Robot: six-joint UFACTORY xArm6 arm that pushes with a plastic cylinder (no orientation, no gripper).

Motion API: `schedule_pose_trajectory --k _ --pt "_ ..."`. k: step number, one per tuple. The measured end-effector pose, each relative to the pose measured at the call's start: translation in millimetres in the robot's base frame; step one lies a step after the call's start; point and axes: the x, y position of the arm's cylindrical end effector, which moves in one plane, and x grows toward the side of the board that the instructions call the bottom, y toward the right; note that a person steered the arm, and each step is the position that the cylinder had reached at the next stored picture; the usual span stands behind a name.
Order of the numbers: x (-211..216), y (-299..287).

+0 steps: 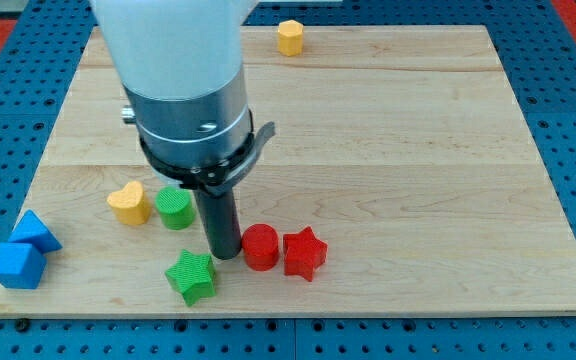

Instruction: Separate the yellow heart and the green circle

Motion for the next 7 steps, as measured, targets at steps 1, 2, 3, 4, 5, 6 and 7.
schedule_pose_trajectory --k 1,2,3,4,5,6,7 --pt "0 2" --pt "0 -6" --pt "0 -25" --pt "-1 -51" --pt "-10 -76" --pt "-30 -83" --pt "-46 -87"
